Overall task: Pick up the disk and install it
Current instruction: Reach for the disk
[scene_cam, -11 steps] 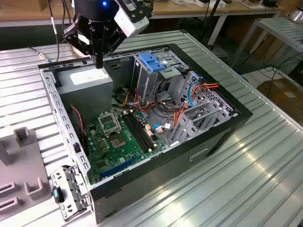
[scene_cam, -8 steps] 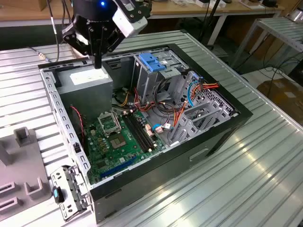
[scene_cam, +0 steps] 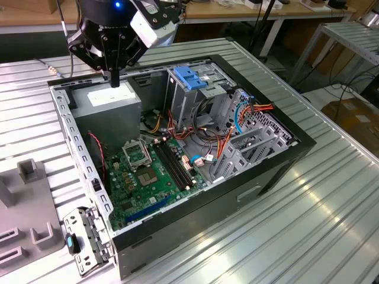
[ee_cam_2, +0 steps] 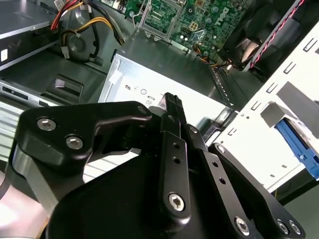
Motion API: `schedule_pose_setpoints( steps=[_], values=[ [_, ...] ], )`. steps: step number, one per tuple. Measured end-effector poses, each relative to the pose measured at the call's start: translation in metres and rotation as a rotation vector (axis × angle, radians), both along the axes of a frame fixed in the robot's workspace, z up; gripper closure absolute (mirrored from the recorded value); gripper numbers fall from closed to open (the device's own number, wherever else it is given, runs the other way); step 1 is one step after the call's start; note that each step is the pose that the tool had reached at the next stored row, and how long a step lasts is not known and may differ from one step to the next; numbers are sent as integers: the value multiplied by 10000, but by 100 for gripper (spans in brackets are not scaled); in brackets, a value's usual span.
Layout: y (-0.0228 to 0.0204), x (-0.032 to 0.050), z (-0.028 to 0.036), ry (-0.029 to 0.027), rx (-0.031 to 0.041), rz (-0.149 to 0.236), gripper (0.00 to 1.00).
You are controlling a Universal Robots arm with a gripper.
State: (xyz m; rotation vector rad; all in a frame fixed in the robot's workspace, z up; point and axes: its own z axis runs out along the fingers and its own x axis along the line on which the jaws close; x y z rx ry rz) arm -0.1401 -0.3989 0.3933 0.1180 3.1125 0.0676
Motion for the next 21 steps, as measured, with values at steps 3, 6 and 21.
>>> schedule_pose_setpoints(
  steps=[3, 6, 21],
  values=[
    [0, -25, 0, 1, 0, 0, 89],
    [0, -53, 0, 1, 0, 1, 89],
    [0, -160, 0, 4, 0, 0, 89]
  ],
)
